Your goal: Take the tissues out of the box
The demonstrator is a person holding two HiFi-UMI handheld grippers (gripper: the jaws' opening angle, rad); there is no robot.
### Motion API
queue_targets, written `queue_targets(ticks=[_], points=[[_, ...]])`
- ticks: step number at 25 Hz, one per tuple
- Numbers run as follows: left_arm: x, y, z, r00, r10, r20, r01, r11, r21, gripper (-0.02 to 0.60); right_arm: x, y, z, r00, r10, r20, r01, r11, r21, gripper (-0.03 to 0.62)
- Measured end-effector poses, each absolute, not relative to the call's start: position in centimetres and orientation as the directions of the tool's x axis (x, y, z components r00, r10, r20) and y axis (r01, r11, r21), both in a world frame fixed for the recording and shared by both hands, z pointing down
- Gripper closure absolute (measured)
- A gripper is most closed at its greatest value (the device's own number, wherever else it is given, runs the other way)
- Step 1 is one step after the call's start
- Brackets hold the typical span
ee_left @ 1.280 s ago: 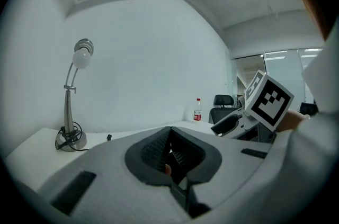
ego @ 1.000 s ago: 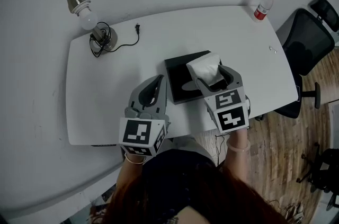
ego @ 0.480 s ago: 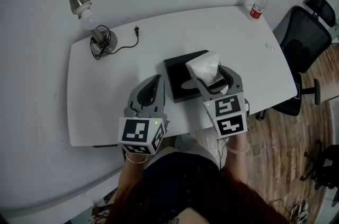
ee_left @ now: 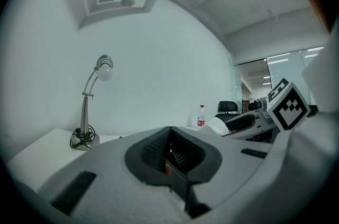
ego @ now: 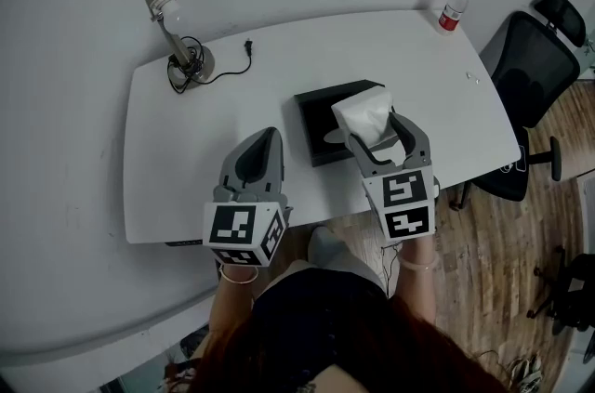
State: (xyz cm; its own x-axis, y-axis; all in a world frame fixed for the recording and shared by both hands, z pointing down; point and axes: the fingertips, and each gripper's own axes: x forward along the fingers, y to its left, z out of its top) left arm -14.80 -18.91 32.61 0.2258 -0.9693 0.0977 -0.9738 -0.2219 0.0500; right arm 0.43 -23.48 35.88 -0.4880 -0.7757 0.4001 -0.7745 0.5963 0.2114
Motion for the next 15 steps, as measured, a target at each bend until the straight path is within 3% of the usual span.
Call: queue_targets(ticks=[15], points=[[-15.3, -14.0, 31.9, 0.198, -0.979, 0.054, -0.980, -0.195, 0.043, 0.560, 0.6, -19.1, 33.3, -0.490, -0.823, 0.287, -0.792, 0.558, 0.247, 0.283]])
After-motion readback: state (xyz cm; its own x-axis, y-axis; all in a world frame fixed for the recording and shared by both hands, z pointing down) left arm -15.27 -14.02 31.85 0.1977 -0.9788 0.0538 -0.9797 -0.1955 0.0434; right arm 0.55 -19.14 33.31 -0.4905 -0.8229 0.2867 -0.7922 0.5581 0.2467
